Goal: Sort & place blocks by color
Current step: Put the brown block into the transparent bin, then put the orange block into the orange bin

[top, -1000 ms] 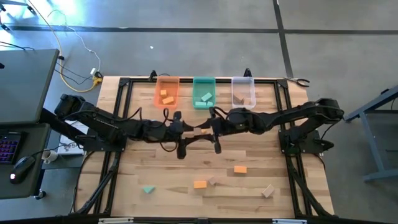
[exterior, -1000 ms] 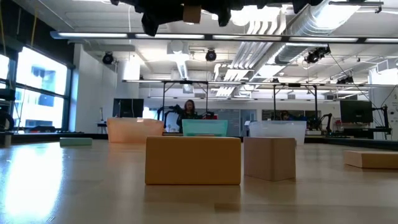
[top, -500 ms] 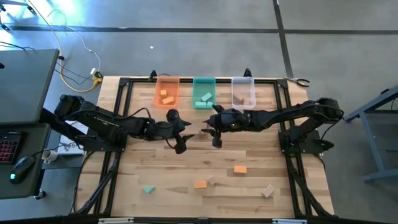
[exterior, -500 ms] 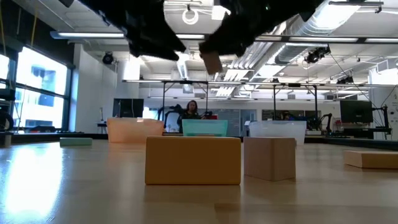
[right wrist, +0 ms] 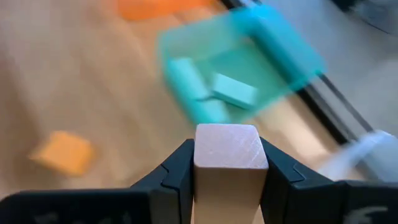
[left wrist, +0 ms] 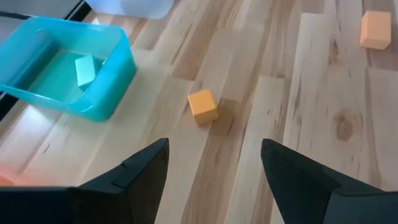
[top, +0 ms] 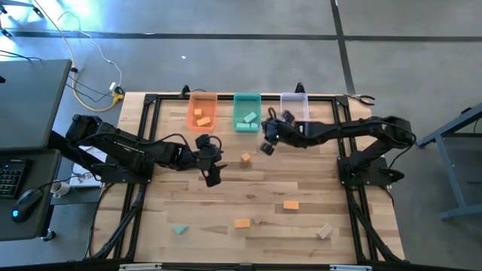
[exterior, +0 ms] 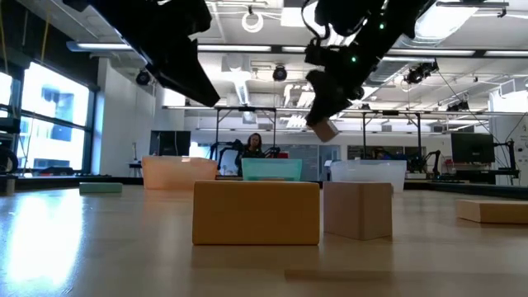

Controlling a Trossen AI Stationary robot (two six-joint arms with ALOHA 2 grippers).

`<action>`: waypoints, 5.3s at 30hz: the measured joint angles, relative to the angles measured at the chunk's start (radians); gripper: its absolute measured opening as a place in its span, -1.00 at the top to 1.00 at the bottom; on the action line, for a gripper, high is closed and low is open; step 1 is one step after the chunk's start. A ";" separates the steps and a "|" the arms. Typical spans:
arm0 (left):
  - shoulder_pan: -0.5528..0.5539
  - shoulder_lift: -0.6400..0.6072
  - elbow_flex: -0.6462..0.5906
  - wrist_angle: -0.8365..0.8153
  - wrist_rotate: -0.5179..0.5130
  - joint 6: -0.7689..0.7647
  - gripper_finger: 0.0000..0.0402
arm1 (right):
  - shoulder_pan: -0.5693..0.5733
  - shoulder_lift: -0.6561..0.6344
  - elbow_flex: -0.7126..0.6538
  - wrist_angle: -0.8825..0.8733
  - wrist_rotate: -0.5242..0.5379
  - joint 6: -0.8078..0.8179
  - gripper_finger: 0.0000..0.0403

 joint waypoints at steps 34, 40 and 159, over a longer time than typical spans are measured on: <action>-0.047 0.000 0.000 -0.013 0.002 0.004 -0.20 | -0.444 0.136 -0.001 -0.139 -0.003 0.102 0.48; -0.047 0.000 0.000 -0.013 0.002 0.003 -0.20 | -0.445 0.136 -0.001 -0.143 0.017 0.102 0.05; -0.039 0.000 -0.001 0.237 0.117 0.012 -0.20 | 0.643 0.054 0.023 -0.272 -0.101 0.423 0.48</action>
